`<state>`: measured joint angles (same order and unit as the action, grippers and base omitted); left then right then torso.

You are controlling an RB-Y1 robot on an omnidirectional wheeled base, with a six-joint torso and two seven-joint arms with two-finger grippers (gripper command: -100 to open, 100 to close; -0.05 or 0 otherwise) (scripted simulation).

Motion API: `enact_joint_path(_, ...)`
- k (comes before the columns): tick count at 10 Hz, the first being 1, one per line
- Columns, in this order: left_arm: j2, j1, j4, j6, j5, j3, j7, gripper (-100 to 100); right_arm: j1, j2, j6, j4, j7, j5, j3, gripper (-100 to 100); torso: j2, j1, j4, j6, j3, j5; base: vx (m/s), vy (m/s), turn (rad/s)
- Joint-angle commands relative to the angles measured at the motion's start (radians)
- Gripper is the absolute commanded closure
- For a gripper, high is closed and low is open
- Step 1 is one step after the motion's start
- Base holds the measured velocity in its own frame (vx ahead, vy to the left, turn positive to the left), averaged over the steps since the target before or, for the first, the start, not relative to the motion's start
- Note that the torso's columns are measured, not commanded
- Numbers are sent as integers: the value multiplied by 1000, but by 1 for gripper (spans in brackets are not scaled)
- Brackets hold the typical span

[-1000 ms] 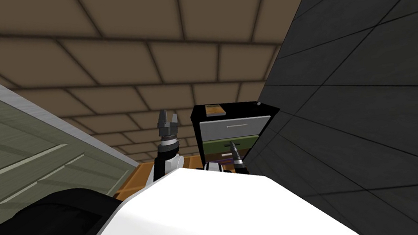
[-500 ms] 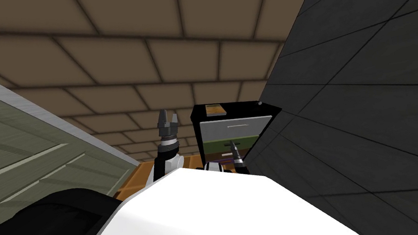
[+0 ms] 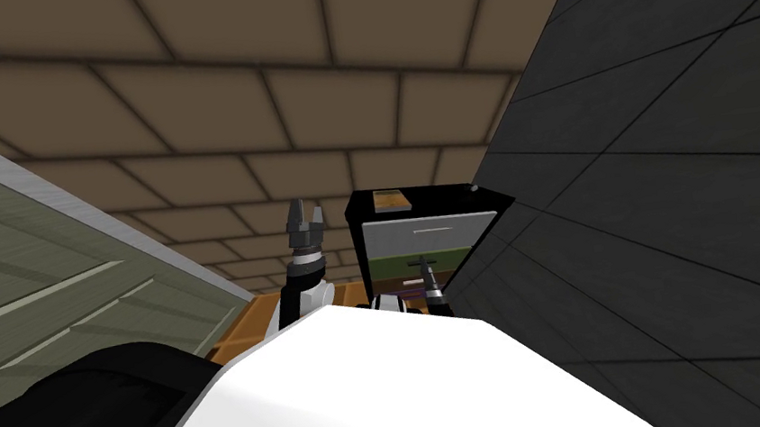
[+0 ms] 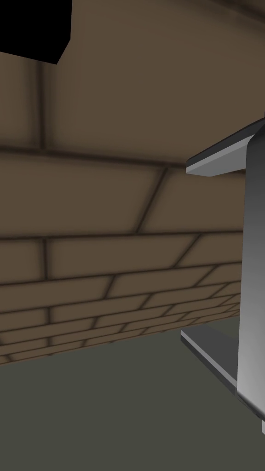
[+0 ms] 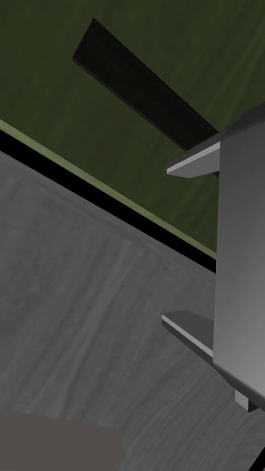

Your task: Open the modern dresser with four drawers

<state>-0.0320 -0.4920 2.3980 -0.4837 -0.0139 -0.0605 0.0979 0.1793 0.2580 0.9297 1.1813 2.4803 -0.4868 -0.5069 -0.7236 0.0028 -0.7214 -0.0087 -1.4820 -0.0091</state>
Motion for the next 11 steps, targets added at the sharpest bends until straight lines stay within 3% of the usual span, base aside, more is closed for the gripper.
enact_joint_path(1, 0, 0, 0, 0, 0, 0, 0, 0, 23, -14, -24, -22, 28, -5, -30, -100, 1, 1, 2, -2, 0, -1, 11, -18, -6)
enact_joint_path(11, 0, 0, 0, 0, 0, 0, 0, 0, 39, -15, -33, -14, 67, -21, -45, -100, -1, 6, 1, -5, 0, -1, 4, -2, 2)
